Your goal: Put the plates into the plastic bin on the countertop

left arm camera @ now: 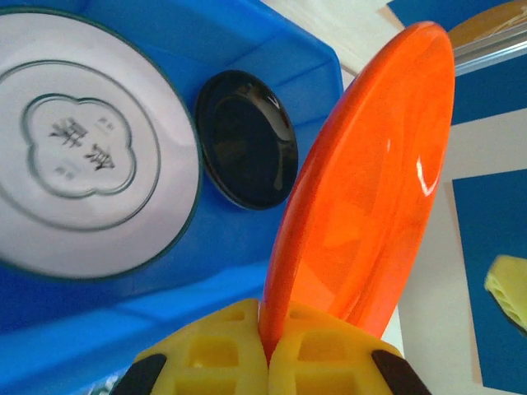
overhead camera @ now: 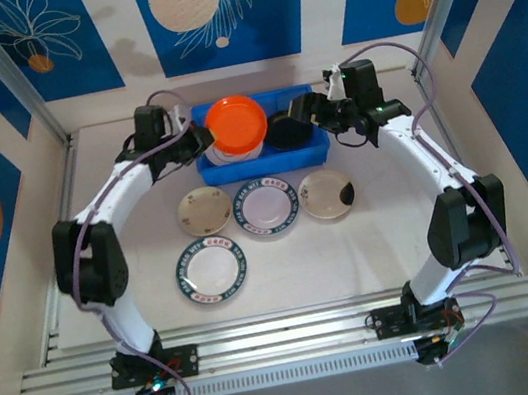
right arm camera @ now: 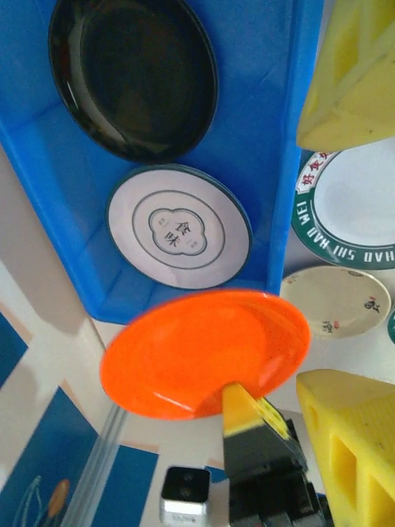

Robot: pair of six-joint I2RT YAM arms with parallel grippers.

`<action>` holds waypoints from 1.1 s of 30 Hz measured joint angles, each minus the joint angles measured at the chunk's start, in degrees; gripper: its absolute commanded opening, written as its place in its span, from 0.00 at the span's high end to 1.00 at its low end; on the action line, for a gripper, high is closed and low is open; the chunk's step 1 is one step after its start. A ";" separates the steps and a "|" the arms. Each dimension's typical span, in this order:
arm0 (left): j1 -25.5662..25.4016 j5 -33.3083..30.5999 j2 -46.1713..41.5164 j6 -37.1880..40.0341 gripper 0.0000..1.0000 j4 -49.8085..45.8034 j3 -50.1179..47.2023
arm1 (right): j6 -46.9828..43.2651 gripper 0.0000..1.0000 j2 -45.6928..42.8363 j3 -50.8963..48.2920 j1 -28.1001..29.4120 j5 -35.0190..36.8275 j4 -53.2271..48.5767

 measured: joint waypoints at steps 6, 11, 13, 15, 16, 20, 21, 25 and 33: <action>-3.54 -1.01 14.36 -0.28 1.00 -1.86 14.14 | 0.87 0.31 0.00 -2.73 -0.83 1.51 -0.44; -5.88 -2.71 23.10 -0.79 1.00 -4.50 22.95 | 1.81 0.31 0.00 -3.72 -1.77 2.16 -0.22; -6.47 -3.45 25.29 -1.20 1.00 -5.42 25.57 | 2.10 0.31 0.00 -4.31 -2.38 2.23 -0.09; -6.95 -4.04 27.63 -1.40 1.00 -6.62 28.81 | 2.21 0.31 0.00 -4.66 -2.97 2.38 -0.35; -7.06 -4.31 28.37 -1.62 1.00 -6.97 29.94 | 2.34 0.31 0.00 -4.70 -3.21 2.40 -0.39; -7.39 -5.22 30.99 -2.78 1.00 -8.00 34.16 | 2.58 0.31 0.00 -5.01 -4.02 2.36 -0.39; -7.39 -5.38 31.63 -3.19 1.00 -7.98 34.99 | 2.78 0.31 0.00 -5.14 -4.20 2.36 -0.42; -7.58 -6.34 33.90 -4.72 1.00 -7.87 37.07 | 3.02 0.31 -0.13 -5.90 -4.46 2.36 -0.39; -9.62 -7.23 40.26 -7.67 1.00 -7.63 41.75 | 3.19 0.31 -1.66 -7.26 -5.16 2.34 -0.85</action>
